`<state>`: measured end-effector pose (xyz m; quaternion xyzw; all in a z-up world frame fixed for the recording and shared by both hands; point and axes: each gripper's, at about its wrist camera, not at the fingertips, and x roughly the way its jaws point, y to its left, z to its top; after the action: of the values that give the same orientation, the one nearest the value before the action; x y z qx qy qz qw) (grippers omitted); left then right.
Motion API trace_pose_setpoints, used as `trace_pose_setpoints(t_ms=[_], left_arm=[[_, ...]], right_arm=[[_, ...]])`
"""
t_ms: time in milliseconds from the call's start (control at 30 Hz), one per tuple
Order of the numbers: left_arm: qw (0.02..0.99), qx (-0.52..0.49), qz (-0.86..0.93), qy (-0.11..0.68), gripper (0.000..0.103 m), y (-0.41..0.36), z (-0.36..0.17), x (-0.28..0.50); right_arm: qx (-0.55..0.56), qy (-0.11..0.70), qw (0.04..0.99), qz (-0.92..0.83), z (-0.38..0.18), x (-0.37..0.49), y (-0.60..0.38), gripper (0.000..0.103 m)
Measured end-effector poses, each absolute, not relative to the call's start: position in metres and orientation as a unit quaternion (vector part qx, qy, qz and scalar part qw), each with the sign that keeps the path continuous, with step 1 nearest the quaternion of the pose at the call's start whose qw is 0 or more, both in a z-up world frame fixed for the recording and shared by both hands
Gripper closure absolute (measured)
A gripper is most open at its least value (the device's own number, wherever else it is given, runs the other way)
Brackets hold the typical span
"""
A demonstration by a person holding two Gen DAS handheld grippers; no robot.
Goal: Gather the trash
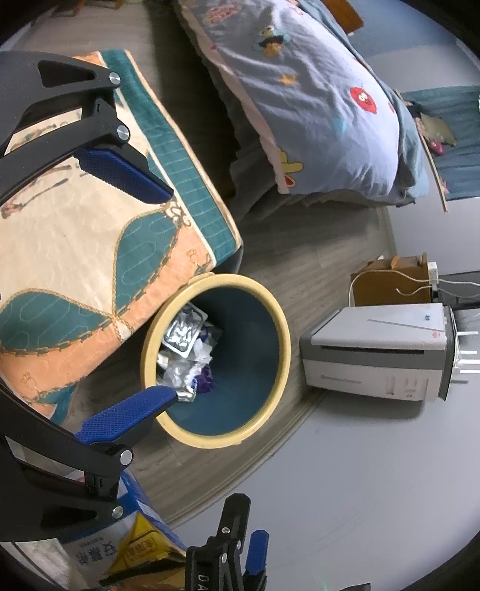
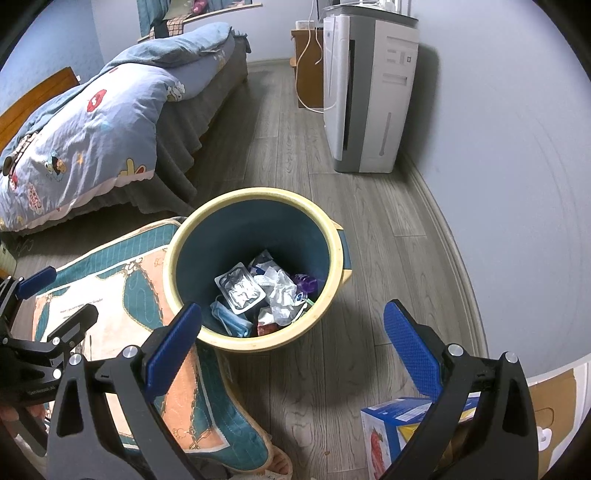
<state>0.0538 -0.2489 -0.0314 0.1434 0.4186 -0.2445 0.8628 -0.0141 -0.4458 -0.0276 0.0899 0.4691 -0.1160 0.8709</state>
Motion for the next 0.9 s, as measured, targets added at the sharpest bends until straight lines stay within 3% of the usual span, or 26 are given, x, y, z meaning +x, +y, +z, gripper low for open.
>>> trace_pose_setpoints(t_ms=[900], left_arm=[[0.862, 0.145, -0.245, 0.420, 0.005, -0.2515, -0.0328, 0.0534]], right_arm=[[0.093, 0.472, 0.868, -0.119, -0.0257, -0.0125, -0.4480, 0.006]])
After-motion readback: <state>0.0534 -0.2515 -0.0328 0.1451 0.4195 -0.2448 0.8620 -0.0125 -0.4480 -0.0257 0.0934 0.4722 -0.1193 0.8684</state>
